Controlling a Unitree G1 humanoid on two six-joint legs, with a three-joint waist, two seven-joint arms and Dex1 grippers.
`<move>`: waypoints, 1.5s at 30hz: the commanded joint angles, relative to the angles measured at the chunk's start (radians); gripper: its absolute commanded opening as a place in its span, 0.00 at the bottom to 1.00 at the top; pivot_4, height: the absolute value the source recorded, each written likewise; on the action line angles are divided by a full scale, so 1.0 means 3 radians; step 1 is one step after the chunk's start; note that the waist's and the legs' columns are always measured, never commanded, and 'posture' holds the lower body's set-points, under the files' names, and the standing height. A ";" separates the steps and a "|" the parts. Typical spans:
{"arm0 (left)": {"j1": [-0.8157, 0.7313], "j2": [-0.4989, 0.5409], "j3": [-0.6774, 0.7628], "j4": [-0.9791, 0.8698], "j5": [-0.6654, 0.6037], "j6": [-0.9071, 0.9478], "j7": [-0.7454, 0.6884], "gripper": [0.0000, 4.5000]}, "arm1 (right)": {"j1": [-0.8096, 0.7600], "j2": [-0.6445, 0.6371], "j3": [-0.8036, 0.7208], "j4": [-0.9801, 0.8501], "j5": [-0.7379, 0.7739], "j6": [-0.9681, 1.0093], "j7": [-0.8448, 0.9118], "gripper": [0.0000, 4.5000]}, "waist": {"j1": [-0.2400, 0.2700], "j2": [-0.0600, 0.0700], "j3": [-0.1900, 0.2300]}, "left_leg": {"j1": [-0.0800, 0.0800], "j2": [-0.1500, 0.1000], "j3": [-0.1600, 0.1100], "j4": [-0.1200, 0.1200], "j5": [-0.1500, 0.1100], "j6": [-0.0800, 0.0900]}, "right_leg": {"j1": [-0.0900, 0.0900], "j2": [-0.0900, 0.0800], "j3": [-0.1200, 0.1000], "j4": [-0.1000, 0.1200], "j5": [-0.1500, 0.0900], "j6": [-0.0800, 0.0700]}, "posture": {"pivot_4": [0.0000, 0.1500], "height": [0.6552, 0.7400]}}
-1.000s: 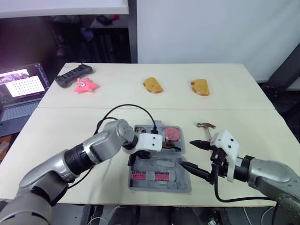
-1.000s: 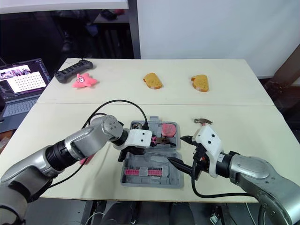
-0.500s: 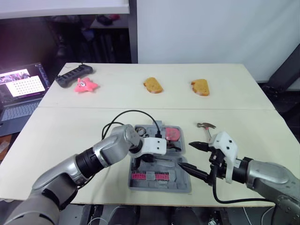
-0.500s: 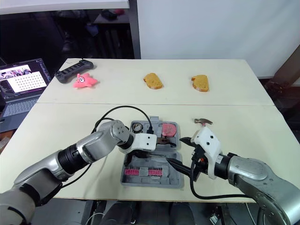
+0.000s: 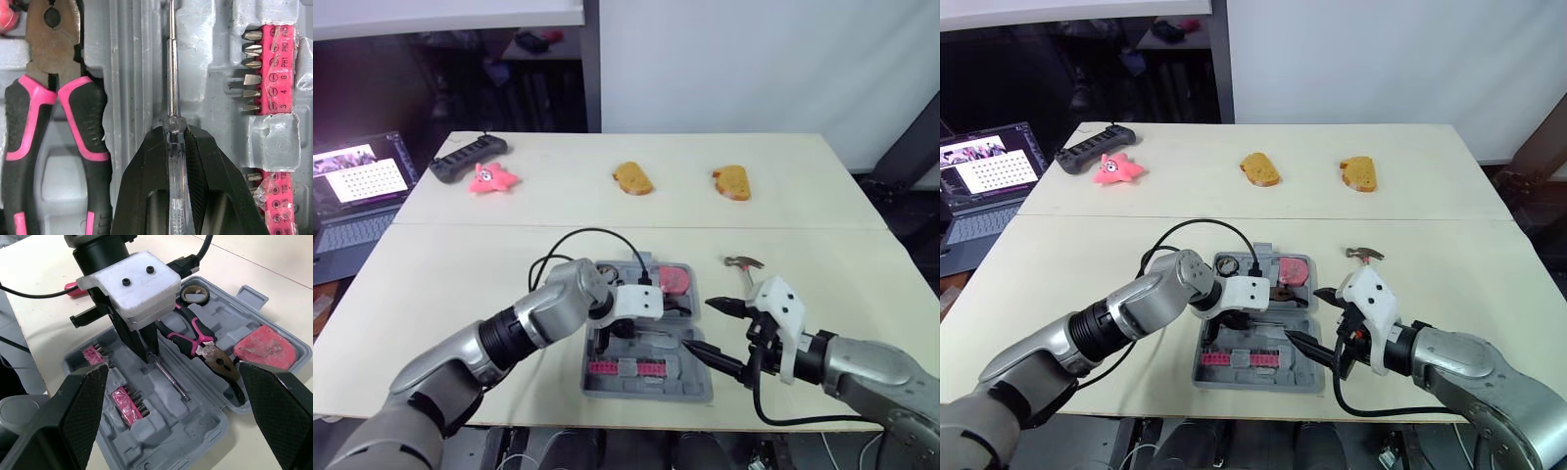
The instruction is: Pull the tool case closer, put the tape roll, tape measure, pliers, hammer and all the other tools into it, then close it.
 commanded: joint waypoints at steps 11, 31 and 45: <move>-0.0110 0.0016 -0.0043 0.0032 0.0244 -0.0218 0.0041 0.01 | -0.0005 0.0077 0.0025 -0.0181 0.0062 -0.0008 -0.0095 1.00 | 0.0001 0.0000 0.0000 | -0.0001 0.0000 0.0000 0.0006 0.0000 0.0000 | 0.0001 0.0000 0.0000 0.0002 0.0000 0.0000 | 1.00 1.00; -0.0164 0.0082 0.0059 -0.0177 0.0253 -0.0210 0.0005 0.01 | -0.0006 0.0068 0.0074 -0.0153 0.0037 -0.0023 -0.0093 1.00 | 0.0002 0.0000 0.0000 | -0.0002 0.0000 0.0000 0.0013 -0.0001 0.0001 | 0.0001 0.0001 0.0000 0.0005 0.0000 0.0000 | 1.00 1.00; -0.0157 0.0072 0.0037 -0.0189 0.0247 -0.0202 -0.0002 0.01 | 0.0020 0.0076 0.0072 -0.0162 0.0035 -0.0018 -0.0113 1.00 | -0.0001 0.0000 0.0000 | -0.0003 0.0000 0.0000 0.0017 -0.0002 0.0002 | 0.0001 0.0001 0.0000 0.0006 0.0000 0.0000 | 1.00 1.00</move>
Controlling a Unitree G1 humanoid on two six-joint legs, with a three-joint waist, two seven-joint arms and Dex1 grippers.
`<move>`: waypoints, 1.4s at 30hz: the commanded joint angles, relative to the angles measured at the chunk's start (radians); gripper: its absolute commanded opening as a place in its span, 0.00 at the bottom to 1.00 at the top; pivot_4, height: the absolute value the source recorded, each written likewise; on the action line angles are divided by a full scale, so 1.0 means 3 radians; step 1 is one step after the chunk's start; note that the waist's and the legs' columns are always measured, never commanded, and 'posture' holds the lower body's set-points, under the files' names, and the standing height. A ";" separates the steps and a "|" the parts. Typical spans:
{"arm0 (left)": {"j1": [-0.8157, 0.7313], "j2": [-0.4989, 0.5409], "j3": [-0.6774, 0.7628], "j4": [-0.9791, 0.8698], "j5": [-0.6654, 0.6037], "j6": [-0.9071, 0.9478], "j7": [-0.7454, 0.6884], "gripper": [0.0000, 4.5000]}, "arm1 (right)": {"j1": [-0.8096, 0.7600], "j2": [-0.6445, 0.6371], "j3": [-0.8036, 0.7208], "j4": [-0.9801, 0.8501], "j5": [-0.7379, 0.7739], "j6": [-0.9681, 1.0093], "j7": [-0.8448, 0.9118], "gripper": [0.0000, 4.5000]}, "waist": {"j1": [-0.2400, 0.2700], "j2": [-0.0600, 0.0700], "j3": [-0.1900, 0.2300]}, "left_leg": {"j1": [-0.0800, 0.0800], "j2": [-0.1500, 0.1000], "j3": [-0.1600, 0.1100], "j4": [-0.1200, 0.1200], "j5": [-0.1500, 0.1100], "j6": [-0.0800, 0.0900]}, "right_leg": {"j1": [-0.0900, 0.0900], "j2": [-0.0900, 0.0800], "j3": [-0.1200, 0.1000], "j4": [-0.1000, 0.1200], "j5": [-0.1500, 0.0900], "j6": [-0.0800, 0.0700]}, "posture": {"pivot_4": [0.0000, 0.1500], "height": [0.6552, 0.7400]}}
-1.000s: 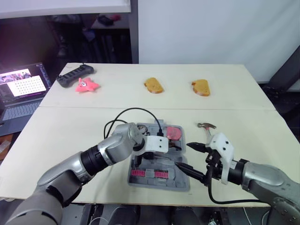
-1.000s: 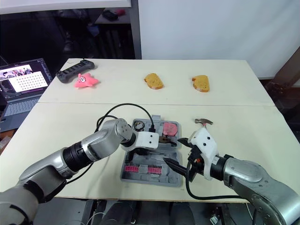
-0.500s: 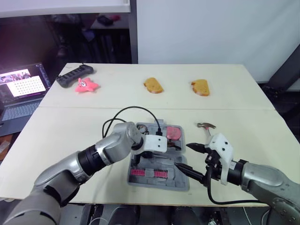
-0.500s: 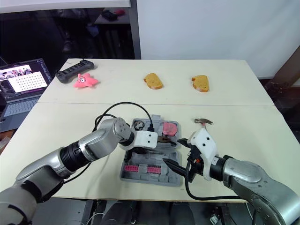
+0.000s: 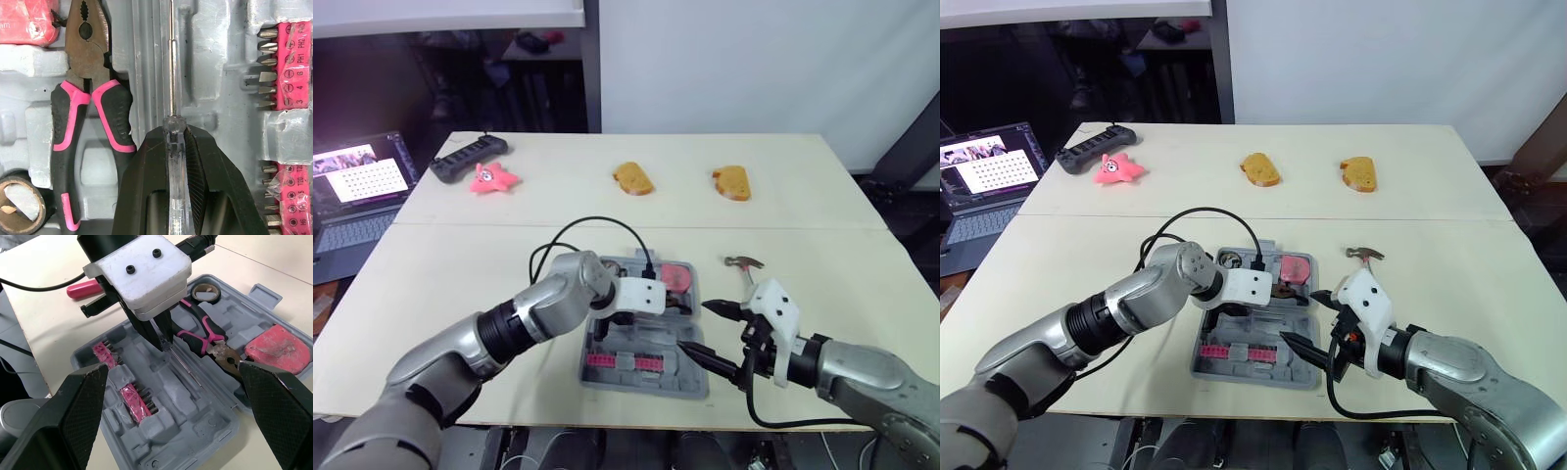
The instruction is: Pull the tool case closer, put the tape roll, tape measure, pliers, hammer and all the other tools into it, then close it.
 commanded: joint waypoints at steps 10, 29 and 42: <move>-0.0021 -0.0002 0.0102 -0.0111 0.0005 0.0023 -0.0034 0.01 | 0.0006 0.0028 -0.0007 -0.0101 0.0008 -0.0029 -0.0005 1.00 | 0.0000 0.0000 0.0000 | -0.0001 0.0000 0.0000 0.0005 -0.0001 0.0002 | 0.0000 0.0000 0.0000 0.0001 0.0000 0.0000 | 1.00 1.00; -0.0038 0.0097 0.0384 -0.0259 -0.0105 0.0004 -0.0069 0.60 | -0.0001 0.0047 -0.0003 -0.0094 0.0003 -0.0030 -0.0024 1.00 | 0.0000 0.0000 0.0000 | -0.0001 0.0000 0.0000 0.0006 -0.0001 0.0002 | 0.0001 0.0000 0.0000 0.0002 0.0000 0.0000 | 1.00 1.00; 0.0795 0.0427 0.1558 0.0135 -0.1031 -0.1104 -0.0323 0.60 | 0.0146 0.0049 -0.0104 -0.0164 0.0027 -0.0039 -0.0083 1.00 | -0.0021 0.0003 -0.0001 | -0.0001 0.0004 -0.0001 0.0008 -0.0002 0.0003 | 0.0000 0.0005 0.0005 0.0004 0.0001 -0.0002 | 1.00 1.00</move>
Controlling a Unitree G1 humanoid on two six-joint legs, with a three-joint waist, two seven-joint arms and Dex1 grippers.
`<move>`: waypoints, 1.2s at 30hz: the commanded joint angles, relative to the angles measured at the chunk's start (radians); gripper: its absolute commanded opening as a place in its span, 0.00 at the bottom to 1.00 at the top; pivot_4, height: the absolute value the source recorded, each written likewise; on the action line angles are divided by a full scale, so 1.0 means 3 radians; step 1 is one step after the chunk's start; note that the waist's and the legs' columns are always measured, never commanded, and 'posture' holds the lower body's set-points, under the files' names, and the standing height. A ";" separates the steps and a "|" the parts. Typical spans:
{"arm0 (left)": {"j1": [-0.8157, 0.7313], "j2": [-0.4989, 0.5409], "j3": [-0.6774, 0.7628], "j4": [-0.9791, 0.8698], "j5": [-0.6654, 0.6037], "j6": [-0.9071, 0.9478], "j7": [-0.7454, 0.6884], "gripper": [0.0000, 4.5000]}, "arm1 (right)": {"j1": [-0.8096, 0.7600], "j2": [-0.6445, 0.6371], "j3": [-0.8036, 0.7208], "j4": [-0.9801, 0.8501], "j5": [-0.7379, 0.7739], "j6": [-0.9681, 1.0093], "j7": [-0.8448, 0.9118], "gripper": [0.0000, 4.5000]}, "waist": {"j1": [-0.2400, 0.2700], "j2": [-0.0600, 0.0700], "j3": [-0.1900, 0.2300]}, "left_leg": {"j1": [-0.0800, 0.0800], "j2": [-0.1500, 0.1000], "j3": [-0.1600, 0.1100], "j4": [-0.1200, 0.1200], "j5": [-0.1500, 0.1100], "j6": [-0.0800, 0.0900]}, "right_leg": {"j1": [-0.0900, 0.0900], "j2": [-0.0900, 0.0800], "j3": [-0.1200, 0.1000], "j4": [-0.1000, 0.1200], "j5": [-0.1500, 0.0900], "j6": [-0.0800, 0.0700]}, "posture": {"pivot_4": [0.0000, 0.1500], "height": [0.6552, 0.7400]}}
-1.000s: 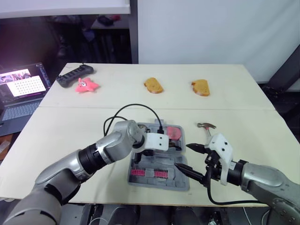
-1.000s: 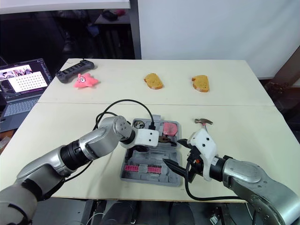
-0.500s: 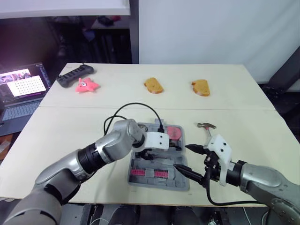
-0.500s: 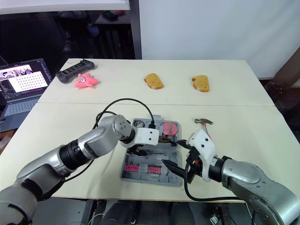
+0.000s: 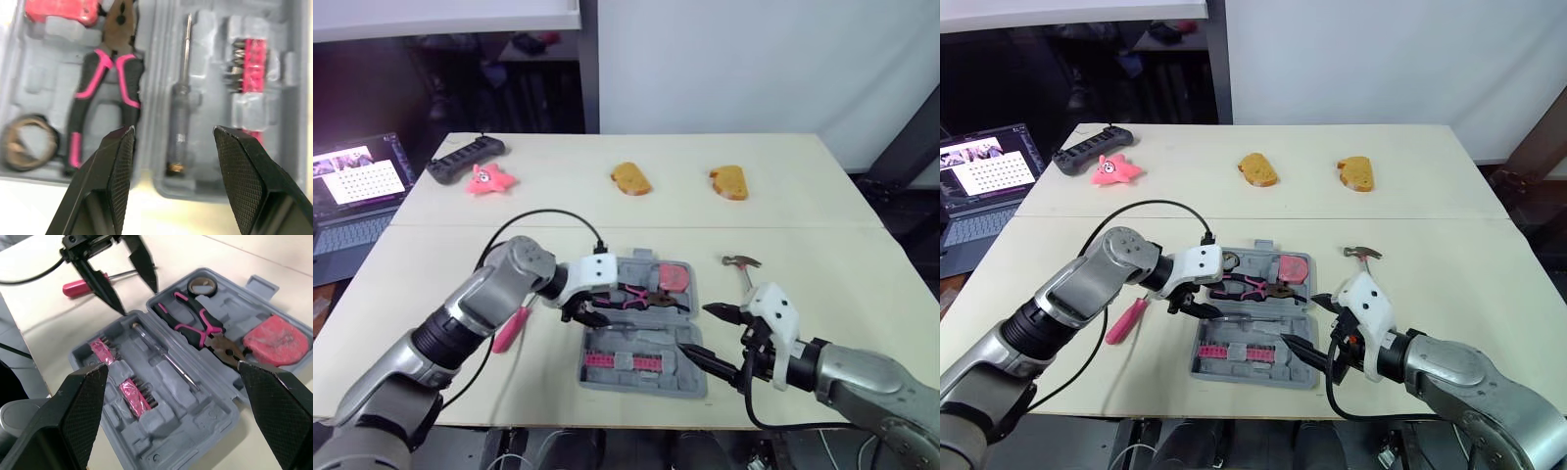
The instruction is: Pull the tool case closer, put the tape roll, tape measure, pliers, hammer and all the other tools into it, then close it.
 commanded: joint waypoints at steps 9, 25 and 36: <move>0.0400 -0.0405 0.0561 0.0293 -0.0490 -0.0739 0.0092 0.41 | 0.0092 0.0004 -0.0191 -0.0196 0.0046 -0.0032 -0.0018 1.00 | 0.0031 0.0001 -0.0001 | 0.0001 0.0001 0.0002 0.0000 0.0000 0.0000 | 0.0000 0.0000 0.0001 -0.0002 0.0001 -0.0001 | 1.00 1.00; 0.0544 -0.0633 0.0282 0.0597 -0.0159 -0.1122 0.0326 0.02 | 0.0090 -0.0037 -0.0253 -0.0202 0.0061 -0.0011 0.0011 1.00 | 0.0031 0.0002 -0.0001 | 0.0001 0.0000 0.0003 0.0000 -0.0001 0.0000 | 0.0000 0.0001 0.0001 -0.0002 0.0001 -0.0002 | 1.00 1.00; 0.0609 -0.0646 0.0125 0.0824 0.0181 -0.1356 0.0426 0.02 | 0.0113 -0.0066 -0.0314 -0.0221 0.0081 0.0016 0.0026 1.00 | 0.0032 0.0002 -0.0001 | 0.0001 0.0000 0.0003 0.0000 -0.0001 0.0001 | 0.0000 0.0001 0.0001 -0.0002 0.0001 -0.0002 | 1.00 1.00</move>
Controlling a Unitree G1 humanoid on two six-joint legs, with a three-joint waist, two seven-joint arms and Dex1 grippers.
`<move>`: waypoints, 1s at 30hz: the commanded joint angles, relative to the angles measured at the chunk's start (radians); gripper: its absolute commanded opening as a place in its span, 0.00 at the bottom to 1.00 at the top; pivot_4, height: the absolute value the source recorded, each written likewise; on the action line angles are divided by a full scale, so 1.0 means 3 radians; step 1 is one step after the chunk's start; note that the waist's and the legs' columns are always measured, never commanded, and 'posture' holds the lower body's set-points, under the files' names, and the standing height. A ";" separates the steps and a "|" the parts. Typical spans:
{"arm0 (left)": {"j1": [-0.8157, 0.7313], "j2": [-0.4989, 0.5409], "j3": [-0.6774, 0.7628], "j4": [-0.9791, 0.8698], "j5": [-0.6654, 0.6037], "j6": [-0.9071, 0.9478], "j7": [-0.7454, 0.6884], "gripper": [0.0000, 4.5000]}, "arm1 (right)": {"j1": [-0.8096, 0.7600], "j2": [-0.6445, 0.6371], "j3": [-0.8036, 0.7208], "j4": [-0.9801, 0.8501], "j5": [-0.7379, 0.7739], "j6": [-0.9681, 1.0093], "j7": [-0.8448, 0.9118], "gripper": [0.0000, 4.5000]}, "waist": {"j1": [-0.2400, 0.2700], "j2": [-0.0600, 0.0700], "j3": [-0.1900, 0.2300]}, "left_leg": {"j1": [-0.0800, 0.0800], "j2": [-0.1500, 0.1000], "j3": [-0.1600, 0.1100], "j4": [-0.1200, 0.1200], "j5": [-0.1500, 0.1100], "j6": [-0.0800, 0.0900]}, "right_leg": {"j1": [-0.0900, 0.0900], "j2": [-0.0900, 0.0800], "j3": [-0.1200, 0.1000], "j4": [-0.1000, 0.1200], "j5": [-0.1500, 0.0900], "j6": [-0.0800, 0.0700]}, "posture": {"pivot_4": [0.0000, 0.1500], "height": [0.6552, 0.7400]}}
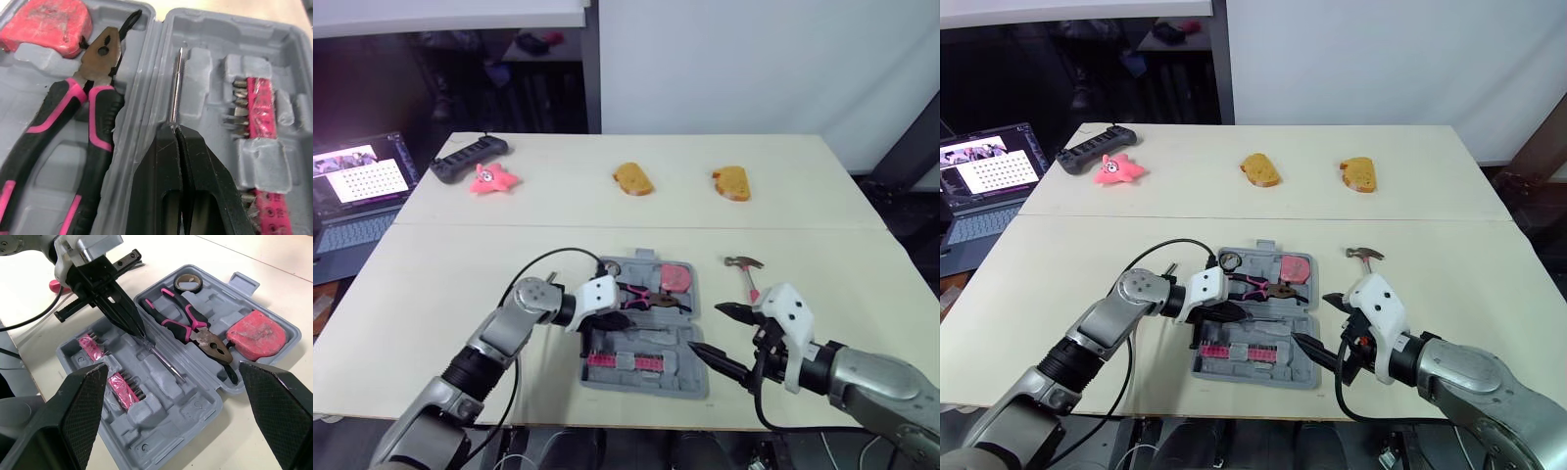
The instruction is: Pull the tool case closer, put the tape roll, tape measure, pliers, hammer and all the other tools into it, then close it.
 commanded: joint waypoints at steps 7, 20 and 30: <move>0.0015 0.0019 -0.0225 0.0115 0.0368 -0.0115 0.0098 0.02 | -0.0008 -0.0027 -0.0110 -0.0149 0.0100 0.0006 0.0009 1.00 | 0.0001 0.0001 -0.0001 | 0.0001 0.0000 0.0000 0.0000 0.0000 0.0000 | 0.0002 0.0000 0.0000 -0.0001 0.0000 0.0000 | 1.00 1.00; -0.0135 0.0096 0.0044 -0.0108 0.0186 0.0012 -0.0002 0.02 | 0.0048 -0.0045 -0.0197 -0.0098 0.0061 -0.0046 0.0049 1.00 | -0.0005 0.0017 -0.0018 | 0.0006 0.0001 0.0000 0.0000 -0.0001 0.0002 | 0.0007 0.0002 0.0000 -0.0003 0.0000 0.0000 | 1.00 1.00; 0.0196 0.0845 0.1246 -0.0951 -0.0992 0.0479 -0.0484 0.02 | 0.0564 -0.0178 -0.0862 0.0323 -0.0358 -0.0439 0.0598 1.00 | -0.0020 0.0023 -0.0016 | 0.0003 0.0006 0.0002 -0.0002 -0.0004 0.0004 | 0.0000 0.0009 0.0004 -0.0004 0.0000 -0.0001 | 1.00 1.00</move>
